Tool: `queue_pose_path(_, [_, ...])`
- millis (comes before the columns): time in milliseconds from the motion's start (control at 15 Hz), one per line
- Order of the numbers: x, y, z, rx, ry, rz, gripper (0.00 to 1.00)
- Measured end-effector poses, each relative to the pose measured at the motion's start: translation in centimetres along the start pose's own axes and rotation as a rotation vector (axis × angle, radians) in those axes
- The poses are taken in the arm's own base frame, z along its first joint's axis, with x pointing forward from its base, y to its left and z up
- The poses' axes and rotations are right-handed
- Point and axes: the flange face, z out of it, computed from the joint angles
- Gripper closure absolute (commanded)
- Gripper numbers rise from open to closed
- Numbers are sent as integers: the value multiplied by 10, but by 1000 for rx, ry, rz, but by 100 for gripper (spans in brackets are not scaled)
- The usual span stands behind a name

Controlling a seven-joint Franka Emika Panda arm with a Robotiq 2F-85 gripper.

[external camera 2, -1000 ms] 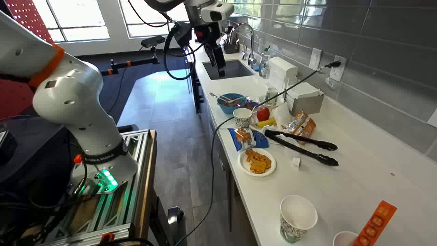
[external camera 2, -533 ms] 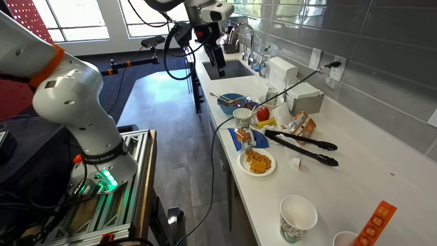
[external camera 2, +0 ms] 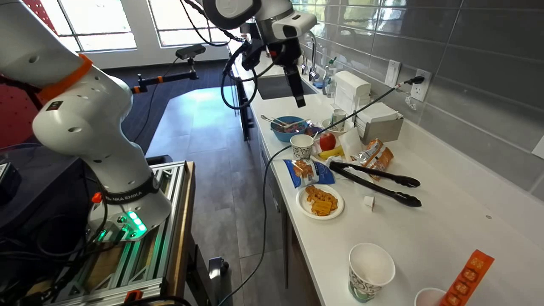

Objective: Move the spatula to the right

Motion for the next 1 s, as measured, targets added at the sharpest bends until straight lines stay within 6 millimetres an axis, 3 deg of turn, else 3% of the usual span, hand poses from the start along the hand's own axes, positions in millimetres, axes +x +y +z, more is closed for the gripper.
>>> queue_pose_path(533, [98, 11, 108, -102, 9, 305, 0])
queue_pose_path(800, [125, 20, 161, -137, 26, 424, 0])
queue_pose_path(1000, [131, 27, 188, -158, 23, 479, 0])
